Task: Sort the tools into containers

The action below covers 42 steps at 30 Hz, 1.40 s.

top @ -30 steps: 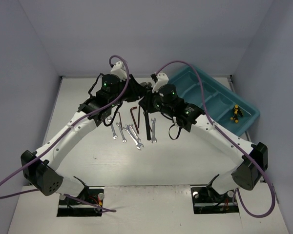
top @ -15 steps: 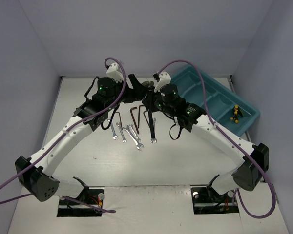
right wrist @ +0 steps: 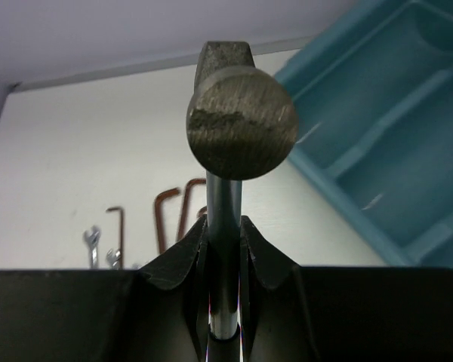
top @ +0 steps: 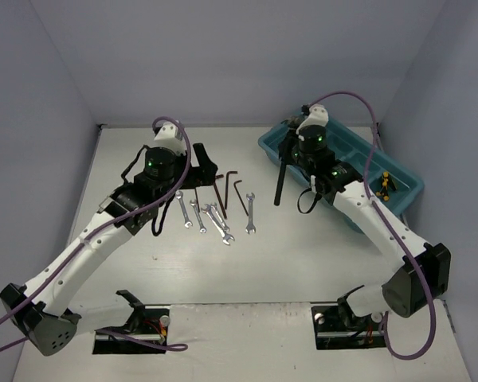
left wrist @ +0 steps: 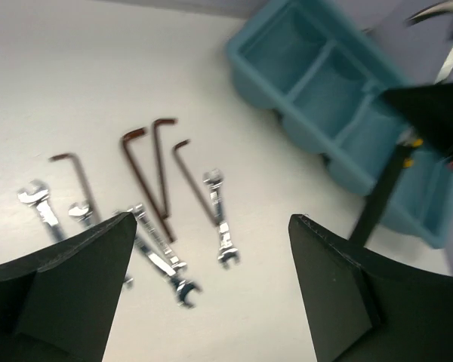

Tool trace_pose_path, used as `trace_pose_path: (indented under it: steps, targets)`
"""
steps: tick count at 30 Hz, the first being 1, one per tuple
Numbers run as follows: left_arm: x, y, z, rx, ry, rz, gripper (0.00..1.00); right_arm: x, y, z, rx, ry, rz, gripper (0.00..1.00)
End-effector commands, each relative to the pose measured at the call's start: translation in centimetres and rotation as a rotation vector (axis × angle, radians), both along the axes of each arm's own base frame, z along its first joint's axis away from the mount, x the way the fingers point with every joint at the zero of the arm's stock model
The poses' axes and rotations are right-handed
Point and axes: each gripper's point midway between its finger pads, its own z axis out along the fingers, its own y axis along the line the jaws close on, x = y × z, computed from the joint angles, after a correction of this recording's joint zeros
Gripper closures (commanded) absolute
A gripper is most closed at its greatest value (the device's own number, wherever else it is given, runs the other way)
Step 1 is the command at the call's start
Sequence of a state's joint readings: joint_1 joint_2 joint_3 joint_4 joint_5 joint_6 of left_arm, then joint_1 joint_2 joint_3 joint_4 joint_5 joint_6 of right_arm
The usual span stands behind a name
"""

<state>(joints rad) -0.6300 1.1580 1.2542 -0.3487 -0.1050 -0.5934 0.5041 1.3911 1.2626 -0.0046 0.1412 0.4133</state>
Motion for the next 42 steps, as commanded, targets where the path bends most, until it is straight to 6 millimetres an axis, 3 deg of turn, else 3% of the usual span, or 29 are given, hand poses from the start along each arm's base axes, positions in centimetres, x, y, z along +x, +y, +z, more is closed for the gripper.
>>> trace_pose_path:
  steps: [1, 4, 8, 14, 21, 31, 35, 38, 42]
  targets:
    - [-1.5, 5.3, -1.0, 0.188, -0.028, 0.125, 0.2, 3.0, -6.2, 4.2, 0.063, -0.132, -0.205, 1.0]
    - [-2.9, 8.2, -2.0, 0.284, -0.036, 0.169, 0.19, 4.2, -11.6, 2.6, 0.057, -0.101, -0.339, 1.0]
    - [-4.3, 11.0, -4.7, 0.397, -0.007, 0.219, 0.19, 5.1, -16.9, 0.0, 0.048, -0.043, -0.456, 1.0]
    - [-5.4, 12.9, -7.8, 0.468, 0.021, 0.25, 0.19, 6.4, -23.1, -4.4, 0.069, 0.063, -0.575, 1.0]
    - [-5.3, 13.6, -10.5, 0.535, 0.032, 0.259, 0.19, 7.7, -26.5, -9.9, 0.075, 0.187, -0.661, 1.0]
    - [-4.7, 13.3, -10.9, 0.542, 0.019, 0.25, 0.19, 9.1, -29.0, -17.5, 0.056, 0.35, -0.687, 0.98]
    - [-4.7, 13.4, -10.9, 0.539, 0.016, 0.251, 0.19, 9.4, -29.4, -18.8, 0.072, 0.374, -0.698, 0.87]
    - [-4.7, 13.3, -10.9, 0.54, 0.017, 0.247, 0.19, 9.8, -29.3, -18.9, 0.078, 0.377, -0.695, 0.66]
    - [-4.8, 13.3, -10.9, 0.538, 0.017, 0.243, 0.19, 10.2, -29.0, -16.1, 0.075, 0.33, -0.675, 0.44]
